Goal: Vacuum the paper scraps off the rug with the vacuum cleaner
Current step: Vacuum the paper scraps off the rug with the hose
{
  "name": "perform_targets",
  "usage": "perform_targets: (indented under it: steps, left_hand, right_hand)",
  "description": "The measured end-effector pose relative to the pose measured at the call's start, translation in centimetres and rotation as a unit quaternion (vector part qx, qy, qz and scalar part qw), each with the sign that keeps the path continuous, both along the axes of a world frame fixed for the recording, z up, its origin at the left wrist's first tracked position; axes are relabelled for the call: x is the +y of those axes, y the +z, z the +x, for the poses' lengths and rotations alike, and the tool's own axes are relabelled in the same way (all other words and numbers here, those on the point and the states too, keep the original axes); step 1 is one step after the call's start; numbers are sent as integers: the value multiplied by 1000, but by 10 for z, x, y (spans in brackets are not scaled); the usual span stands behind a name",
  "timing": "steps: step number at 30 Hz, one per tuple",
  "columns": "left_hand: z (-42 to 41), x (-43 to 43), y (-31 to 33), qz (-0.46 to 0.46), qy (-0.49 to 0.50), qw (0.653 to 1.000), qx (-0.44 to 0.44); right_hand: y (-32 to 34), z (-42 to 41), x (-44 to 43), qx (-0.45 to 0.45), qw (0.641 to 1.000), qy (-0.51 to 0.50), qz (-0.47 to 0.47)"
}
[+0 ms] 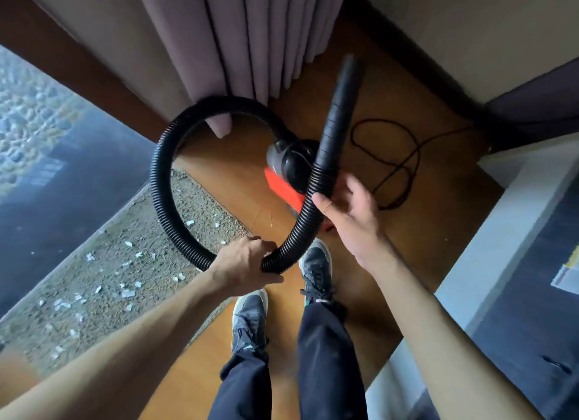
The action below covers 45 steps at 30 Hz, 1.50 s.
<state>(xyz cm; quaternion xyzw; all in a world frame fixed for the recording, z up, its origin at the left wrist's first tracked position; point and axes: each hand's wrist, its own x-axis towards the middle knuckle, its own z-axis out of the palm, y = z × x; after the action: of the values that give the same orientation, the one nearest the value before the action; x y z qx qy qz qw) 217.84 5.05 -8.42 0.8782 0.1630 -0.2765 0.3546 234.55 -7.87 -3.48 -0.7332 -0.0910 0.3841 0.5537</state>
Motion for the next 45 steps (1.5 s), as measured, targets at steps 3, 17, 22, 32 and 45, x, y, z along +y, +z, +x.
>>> perform_targets:
  steps: [3, 17, 22, 32, 45]
  left_hand:
    - [-11, 4, -3, -69, 85, 993, -35]
    - [-55, -22, -15, -379, 492, 780, -75]
    - [-55, -40, -20, -430, 594, 676, -71]
    - [-96, -95, -35, -428, 742, 490, -163]
    - [-123, -132, -32, -425, 768, 419, -233]
  right_hand:
    - [7, 2, 37, -84, 994, 71, 0]
    - [-13, -26, 161, -73, 801, 592, 45]
    - [-26, -44, 188, 93, 745, 660, 10]
    - [-87, -108, 179, 174, 719, 658, -141]
    - [-147, -154, 134, 242, 730, 571, -288]
